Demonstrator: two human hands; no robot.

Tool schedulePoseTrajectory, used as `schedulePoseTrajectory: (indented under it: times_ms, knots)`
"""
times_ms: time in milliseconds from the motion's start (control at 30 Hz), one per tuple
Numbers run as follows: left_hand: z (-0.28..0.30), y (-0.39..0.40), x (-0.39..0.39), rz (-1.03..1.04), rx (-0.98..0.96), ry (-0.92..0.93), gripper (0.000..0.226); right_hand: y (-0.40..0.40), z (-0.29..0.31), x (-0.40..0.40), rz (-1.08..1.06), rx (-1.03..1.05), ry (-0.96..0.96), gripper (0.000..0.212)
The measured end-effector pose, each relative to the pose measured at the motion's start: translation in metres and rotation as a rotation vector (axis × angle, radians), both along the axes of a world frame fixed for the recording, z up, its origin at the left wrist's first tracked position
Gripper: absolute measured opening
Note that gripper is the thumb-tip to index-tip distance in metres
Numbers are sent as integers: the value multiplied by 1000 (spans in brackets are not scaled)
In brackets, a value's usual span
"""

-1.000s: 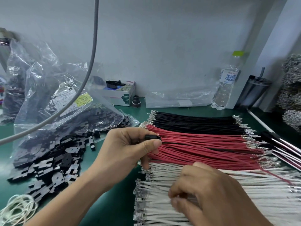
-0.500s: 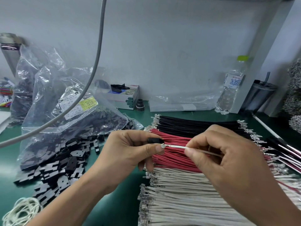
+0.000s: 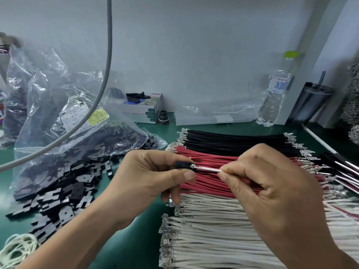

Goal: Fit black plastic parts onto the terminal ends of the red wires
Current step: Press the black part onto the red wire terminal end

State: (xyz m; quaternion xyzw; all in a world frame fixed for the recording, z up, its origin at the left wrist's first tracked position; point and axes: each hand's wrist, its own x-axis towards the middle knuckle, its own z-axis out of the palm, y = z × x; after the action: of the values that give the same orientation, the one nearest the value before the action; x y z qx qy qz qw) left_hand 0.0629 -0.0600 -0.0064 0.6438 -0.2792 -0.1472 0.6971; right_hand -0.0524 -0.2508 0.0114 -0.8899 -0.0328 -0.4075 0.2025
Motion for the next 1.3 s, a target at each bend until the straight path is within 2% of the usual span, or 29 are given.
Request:
schedulePoseTrajectory:
  times_ms: [167,267,333,500,667,967,1200,1300]
  knots:
    - [1,1,-2,-16,3,-16,21,-1,-3,1,29,20,30,9]
    - [-2,1,-5,-65,42,-33,22,1,-8,6,142,280,76,8]
    - [-3,0,-6,-92,59,-31,23,2,-10,9,209,383,103,5]
    - [-2,0,-4,-67,69,-34,28,-2,-11,8,203,258,131,5]
    - [0,2,-7,-92,64,-88,17,5,-13,9,171,91,85,9]
    - [10,0,-17,-88,27,-116,14,4,-13,7,191,92,0,9]
    - [10,3,-16,-117,91,-161,10,4,-14,4,231,83,-19,17]
    - [11,3,-14,-125,71,-155,12,0,-9,1,230,105,-39,11]
